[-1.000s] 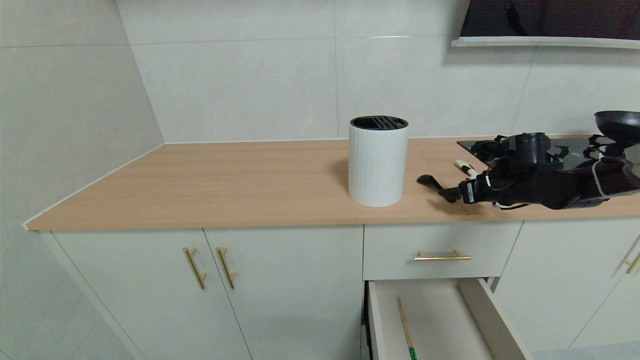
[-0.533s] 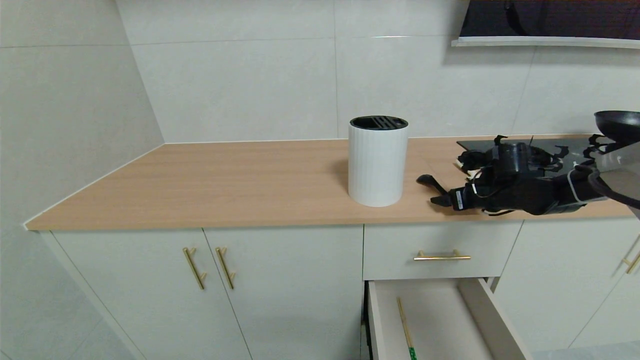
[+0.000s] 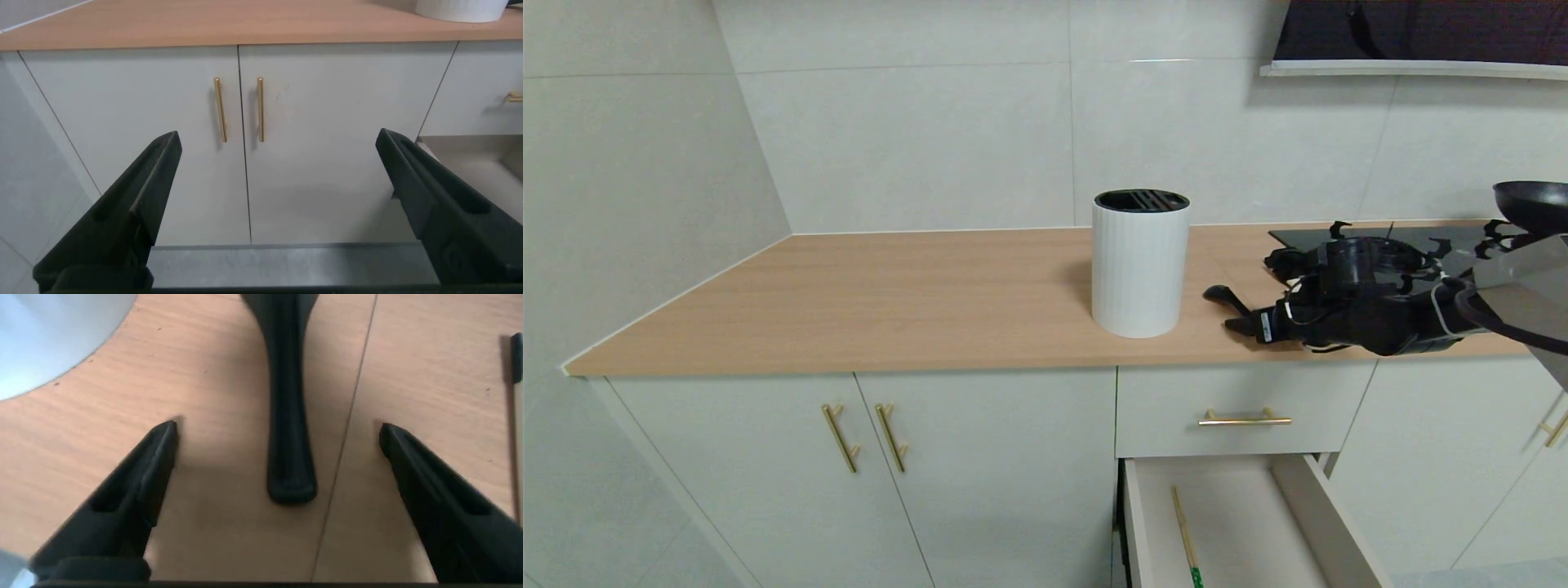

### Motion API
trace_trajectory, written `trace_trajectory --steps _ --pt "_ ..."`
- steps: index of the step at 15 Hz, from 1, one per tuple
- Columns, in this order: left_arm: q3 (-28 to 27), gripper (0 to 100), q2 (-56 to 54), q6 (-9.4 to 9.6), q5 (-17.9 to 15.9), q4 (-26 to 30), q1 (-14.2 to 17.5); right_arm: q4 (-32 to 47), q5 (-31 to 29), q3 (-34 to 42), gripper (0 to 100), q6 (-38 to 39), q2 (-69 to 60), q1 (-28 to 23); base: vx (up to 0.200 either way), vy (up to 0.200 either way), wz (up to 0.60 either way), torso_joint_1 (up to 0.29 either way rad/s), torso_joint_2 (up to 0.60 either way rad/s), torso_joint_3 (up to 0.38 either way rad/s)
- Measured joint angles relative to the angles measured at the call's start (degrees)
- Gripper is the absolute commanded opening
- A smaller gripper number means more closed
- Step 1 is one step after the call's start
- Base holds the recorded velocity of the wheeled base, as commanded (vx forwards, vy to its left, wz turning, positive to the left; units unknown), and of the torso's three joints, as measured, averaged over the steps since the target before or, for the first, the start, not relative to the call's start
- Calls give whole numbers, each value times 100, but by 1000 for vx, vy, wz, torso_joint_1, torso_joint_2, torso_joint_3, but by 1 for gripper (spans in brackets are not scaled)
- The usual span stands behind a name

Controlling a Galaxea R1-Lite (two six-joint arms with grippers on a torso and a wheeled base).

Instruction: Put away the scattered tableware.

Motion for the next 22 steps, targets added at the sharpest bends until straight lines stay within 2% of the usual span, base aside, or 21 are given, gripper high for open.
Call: trace_trajectory --steps 8,15,19,22 --pt "0 100 0 -2 2 0 0 30 -17 0 0 113 11 11 0 0 0 0 0 0" --pt "0 100 0 0 0 0 0 389 -824 245 0 1111 -621 334 0 0 0 0 0 0" --pt "0 100 0 0 2 0 -1 753 -1217 1226 0 1554 -1843 610 0 0 0 0 0 0" --pt "0 100 0 -2 2 0 0 1441 -1269 2081 0 1882 -2929 828 0 0 0 0 0 0"
